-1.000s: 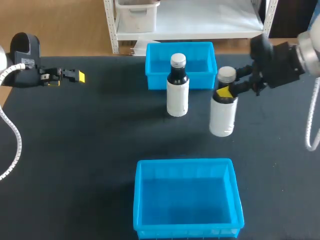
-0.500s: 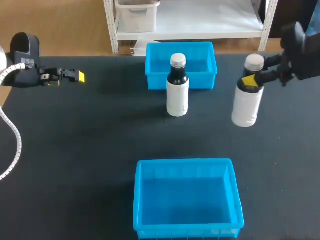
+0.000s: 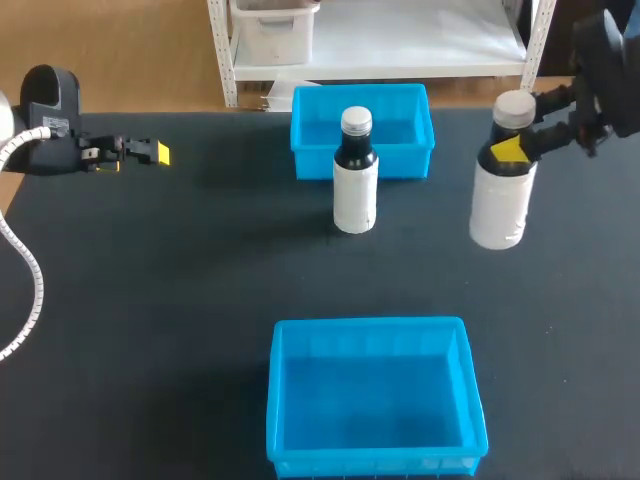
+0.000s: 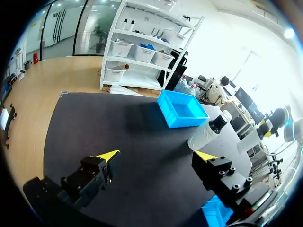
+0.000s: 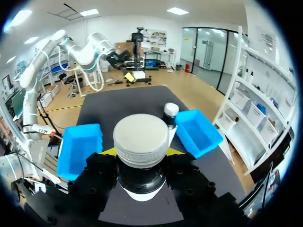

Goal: Pick up the bottle, and place it in the far bin if it is heavy, or in the near bin if it is light.

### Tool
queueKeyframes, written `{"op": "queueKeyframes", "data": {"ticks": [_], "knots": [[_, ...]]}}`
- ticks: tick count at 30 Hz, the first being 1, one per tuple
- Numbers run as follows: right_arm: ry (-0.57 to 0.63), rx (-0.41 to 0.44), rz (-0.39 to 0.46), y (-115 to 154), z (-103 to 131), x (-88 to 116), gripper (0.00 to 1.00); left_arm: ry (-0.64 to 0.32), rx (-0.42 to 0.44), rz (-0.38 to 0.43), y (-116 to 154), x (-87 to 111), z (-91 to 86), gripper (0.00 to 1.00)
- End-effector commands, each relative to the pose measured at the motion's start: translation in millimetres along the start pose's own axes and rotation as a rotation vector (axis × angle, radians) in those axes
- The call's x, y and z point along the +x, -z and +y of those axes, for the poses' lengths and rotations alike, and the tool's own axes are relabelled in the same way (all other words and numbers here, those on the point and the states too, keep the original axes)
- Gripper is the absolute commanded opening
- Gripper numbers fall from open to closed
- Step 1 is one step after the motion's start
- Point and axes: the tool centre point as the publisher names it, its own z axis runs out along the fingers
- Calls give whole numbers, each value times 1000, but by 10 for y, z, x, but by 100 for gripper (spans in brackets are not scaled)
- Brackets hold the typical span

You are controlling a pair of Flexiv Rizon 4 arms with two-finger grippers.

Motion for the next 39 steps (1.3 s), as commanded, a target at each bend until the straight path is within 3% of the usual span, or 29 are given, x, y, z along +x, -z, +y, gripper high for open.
{"op": "queueKeyframes", "data": {"ticks": [1, 9, 24, 39], "knots": [[37, -61, -24, -11, 112, -106, 0, 0, 0, 0, 0, 0, 0, 100], [145, -206, -36, -223, 514, -352, 0, 0, 0, 0, 0, 0, 0, 100], [222, -349, -59, -588, 1253, -693, 0, 0, 0, 0, 0, 0, 0, 100], [242, -534, -155, -1142, 1941, -750, 0, 0, 0, 0, 0, 0, 0, 100]]}}
